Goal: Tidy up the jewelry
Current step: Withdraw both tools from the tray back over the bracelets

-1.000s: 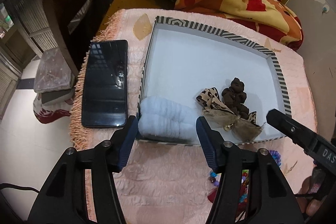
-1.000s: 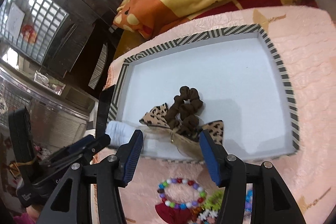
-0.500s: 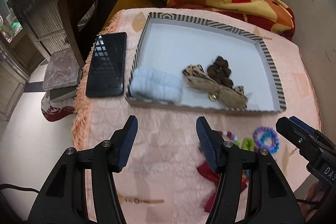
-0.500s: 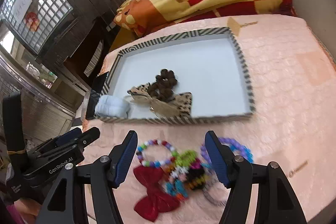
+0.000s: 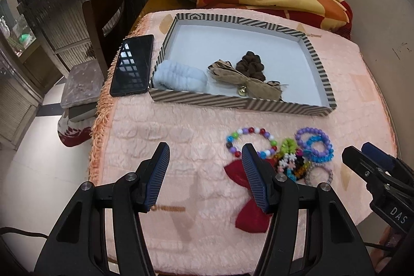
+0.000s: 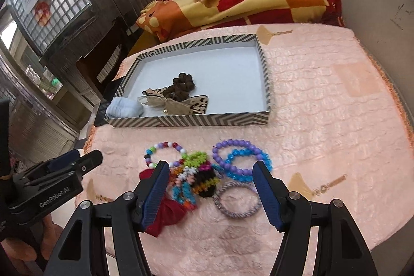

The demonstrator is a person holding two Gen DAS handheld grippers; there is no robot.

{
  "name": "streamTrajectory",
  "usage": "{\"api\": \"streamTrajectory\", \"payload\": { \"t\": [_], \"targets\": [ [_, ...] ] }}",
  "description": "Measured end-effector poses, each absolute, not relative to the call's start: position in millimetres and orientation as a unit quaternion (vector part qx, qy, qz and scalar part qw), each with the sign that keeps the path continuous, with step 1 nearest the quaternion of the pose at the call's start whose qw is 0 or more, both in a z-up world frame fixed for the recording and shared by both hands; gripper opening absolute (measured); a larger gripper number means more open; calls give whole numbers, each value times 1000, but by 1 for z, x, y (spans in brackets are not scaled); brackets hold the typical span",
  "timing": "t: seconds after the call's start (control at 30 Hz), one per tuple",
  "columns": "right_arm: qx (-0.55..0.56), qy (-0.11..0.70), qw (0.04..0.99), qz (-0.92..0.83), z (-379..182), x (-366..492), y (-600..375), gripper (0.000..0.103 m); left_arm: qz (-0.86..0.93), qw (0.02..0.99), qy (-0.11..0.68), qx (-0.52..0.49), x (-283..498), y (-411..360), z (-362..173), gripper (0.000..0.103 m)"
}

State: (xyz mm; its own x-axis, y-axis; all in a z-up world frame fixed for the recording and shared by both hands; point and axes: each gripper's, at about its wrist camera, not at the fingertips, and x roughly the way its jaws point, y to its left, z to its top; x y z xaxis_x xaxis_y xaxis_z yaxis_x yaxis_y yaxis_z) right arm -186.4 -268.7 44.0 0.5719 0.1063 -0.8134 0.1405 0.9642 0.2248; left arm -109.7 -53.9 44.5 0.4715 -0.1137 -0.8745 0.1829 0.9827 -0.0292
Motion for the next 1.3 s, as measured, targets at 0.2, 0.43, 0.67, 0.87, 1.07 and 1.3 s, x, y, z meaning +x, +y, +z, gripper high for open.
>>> {"api": "streamTrajectory", "payload": {
  "t": [0.2,0.43,0.67,0.87,1.07,1.3],
  "targets": [
    [126,452,883,-14,48,-205,-275,70,-85,864,495,40,-136,-62,54,58],
    [120,448,886,-18,52,-225,-281,70,-90,869,484,43,-157,-71,61,58],
    [119,446,887,-23,52,-237,-289,70,-95,870,481,45,-171,-80,63,58],
    [115,444,888,-23,52,-240,-291,73,-96,872,478,49,-178,-86,64,58],
    [112,445,888,-18,51,-238,-294,73,-95,873,476,48,-180,-88,65,58],
    [112,450,886,-14,48,-232,-295,73,-91,872,479,47,-179,-91,64,58]
  ]
}}
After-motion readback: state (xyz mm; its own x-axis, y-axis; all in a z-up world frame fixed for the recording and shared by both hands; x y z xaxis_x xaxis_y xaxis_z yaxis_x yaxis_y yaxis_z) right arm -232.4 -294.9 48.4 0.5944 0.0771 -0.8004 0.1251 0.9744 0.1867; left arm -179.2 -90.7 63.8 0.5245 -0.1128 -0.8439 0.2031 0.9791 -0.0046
